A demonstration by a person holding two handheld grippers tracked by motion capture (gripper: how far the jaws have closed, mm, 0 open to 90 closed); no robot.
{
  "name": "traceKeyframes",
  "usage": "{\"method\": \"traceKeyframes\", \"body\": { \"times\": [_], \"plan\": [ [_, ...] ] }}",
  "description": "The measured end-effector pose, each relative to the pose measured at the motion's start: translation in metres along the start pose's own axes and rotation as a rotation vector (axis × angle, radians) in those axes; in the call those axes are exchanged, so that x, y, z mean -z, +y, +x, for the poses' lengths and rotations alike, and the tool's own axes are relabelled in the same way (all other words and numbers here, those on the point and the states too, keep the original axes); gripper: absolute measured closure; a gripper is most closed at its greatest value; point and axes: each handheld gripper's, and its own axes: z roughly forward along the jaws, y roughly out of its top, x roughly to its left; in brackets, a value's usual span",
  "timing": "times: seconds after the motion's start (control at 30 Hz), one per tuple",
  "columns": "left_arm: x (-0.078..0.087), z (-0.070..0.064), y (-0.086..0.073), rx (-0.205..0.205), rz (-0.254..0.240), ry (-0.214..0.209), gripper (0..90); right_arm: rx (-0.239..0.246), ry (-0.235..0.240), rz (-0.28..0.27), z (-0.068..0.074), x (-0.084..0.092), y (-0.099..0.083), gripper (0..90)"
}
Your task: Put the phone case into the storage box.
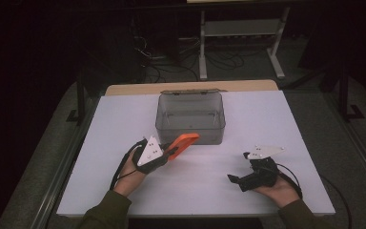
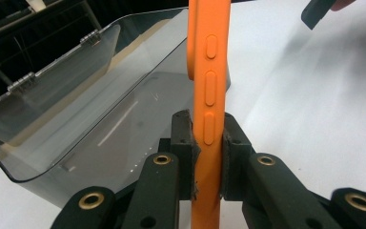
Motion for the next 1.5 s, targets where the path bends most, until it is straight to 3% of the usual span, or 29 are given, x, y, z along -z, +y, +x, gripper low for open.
{"method": "traceKeyframes", "body": {
  "times": [0.77, 1.23, 1.5],
  "plan": [
    [0.004, 0.02, -0.008, 0.267, -0.066, -0.112, 79.2, -0.002, -0.001, 0.001, 0.0, 0.0, 0.0, 0.0],
    [0.006, 0.022, -0.004, 0.268, -0.064, -0.132, 79.2, 0.0, 0.0, 0.002, 0.0, -0.001, 0.0, 0.0],
    [0.007, 0.031, 0.002, 0.27, -0.06, -0.14, 79.1, -0.004, 0.001, 0.0, 0.0, 0.0, 0.0, 0.0]
  ]
}}
